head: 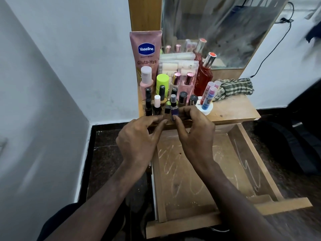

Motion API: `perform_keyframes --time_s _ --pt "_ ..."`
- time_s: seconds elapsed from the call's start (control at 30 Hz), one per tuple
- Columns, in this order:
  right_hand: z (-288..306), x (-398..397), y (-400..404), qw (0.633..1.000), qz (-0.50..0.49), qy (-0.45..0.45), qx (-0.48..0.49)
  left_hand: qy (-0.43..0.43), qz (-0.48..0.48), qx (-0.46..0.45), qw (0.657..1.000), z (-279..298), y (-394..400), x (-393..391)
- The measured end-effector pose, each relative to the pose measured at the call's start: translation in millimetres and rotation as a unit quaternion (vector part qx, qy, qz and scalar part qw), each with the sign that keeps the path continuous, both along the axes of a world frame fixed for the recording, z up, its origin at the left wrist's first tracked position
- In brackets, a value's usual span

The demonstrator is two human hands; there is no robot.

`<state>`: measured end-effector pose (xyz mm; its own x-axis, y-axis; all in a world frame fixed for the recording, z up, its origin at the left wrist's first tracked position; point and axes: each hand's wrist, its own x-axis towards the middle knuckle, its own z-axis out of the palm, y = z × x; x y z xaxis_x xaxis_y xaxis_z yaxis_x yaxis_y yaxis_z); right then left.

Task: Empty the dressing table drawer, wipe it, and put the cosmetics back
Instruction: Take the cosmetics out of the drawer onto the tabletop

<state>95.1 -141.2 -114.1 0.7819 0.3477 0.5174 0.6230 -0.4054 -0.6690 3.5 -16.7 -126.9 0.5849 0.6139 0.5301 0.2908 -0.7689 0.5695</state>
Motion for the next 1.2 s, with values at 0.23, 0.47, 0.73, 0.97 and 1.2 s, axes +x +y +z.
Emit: perform_keyframes --time_s 0.23,0.47,0.73,0.97,1.2 --pt "-3.4 -1.8 3.2 1.000 0.000 0.006 -0.007 0.025 0.015 0.015 0.999 3.8 -1.2 3.6" --pt "-4.5 0.1 0.8 1.000 -0.001 -0.006 -0.024 0.032 0.007 0.021 0.999 1.4 2.5 4.4" --pt "-6.2 2.3 3.2 0.999 0.001 -0.012 -0.036 0.038 0.009 0.021 0.999 3.2 1.9 4.9" --pt "-3.1 5.0 4.6 0.999 0.000 0.000 -0.038 0.059 0.021 0.024 0.998 6.4 0.1 6.2" --pt "0.3 4.8 8.5 0.999 -0.021 0.004 -0.032 0.062 0.021 0.010 0.998 8.7 -0.2 7.9"
